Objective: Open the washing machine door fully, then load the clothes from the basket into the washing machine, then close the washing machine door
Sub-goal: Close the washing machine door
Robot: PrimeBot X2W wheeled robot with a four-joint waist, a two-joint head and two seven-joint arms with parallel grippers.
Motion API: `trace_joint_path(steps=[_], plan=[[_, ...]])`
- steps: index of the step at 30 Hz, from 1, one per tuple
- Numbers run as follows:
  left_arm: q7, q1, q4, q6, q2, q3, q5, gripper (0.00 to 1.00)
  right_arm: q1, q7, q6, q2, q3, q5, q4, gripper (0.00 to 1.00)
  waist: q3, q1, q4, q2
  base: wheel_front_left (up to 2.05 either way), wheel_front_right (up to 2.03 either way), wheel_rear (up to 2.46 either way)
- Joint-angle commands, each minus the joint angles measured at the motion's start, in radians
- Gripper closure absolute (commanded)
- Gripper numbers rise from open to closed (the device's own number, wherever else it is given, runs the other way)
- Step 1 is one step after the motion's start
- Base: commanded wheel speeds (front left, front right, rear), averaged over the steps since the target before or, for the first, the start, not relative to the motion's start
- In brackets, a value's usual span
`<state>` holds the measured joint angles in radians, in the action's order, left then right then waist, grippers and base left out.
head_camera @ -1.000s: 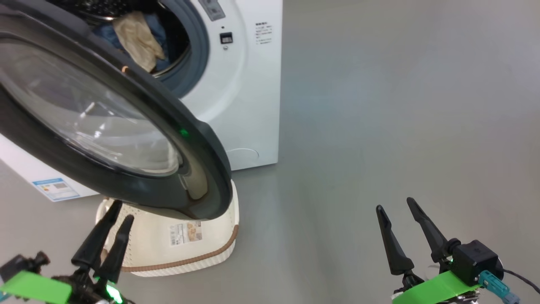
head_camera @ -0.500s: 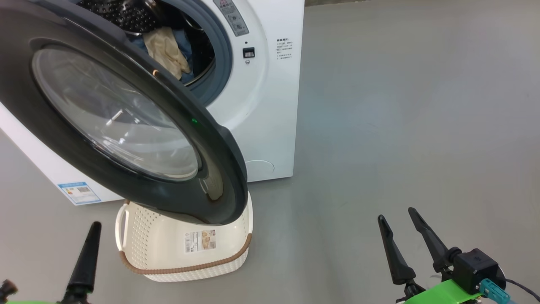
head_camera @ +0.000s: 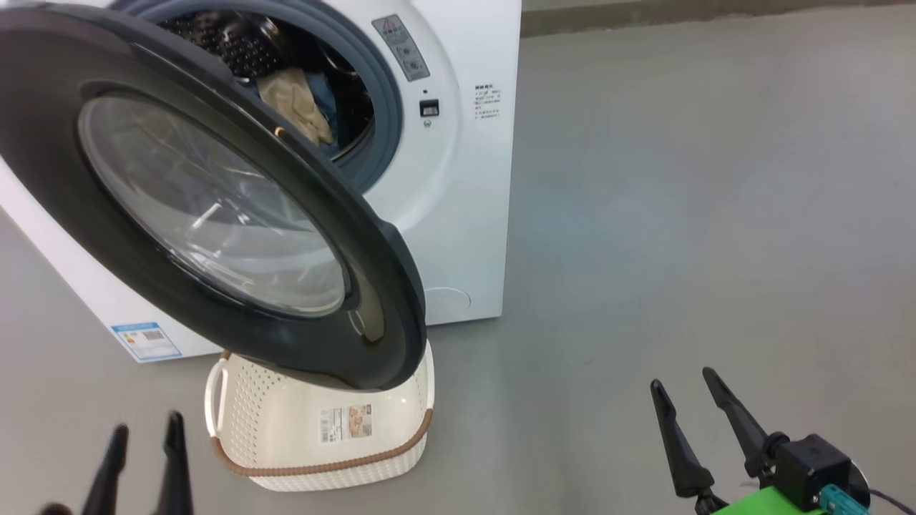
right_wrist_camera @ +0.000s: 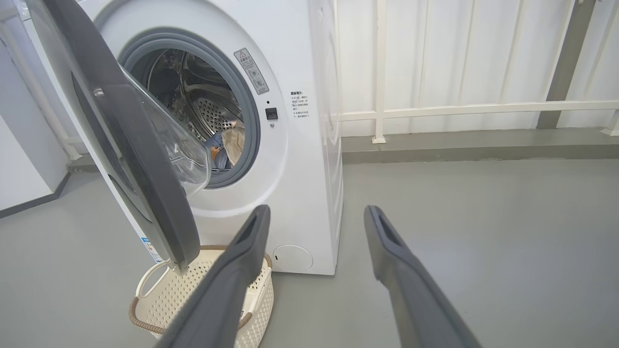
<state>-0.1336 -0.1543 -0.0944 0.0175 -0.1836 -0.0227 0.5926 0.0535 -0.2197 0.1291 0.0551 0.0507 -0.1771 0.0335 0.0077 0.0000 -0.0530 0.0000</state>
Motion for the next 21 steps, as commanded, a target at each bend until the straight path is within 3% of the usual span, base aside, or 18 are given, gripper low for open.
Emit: trace_joint_path(steps=[1, 9, 21], plan=[[-0.013, 0.012, -0.013, -0.015, -0.021, 0.023, -0.033, 0.0, -0.009, 0.002, 0.002, 0.005, 0.021, 0.015, -0.03, 0.0, -0.008, 0.0, 0.002, 0.0, 0.0, 0.0, 0.0], [-0.061, -0.024, 0.042, -0.067, -0.023, -0.015, -0.144, 0.0, 0.009, 0.014, 0.002, 0.004, 0.009, 0.036, -0.043, 0.0, -0.025, 0.0, 0.012, 0.0, 0.0, 0.0, 0.0], [-0.086, -0.028, 0.077, -0.091, -0.022, -0.029, -0.181, 0.0, 0.026, 0.025, 0.002, 0.001, -0.008, 0.059, -0.043, 0.0, -0.035, 0.0, 0.019, 0.0, 0.0, 0.0, 0.0]])
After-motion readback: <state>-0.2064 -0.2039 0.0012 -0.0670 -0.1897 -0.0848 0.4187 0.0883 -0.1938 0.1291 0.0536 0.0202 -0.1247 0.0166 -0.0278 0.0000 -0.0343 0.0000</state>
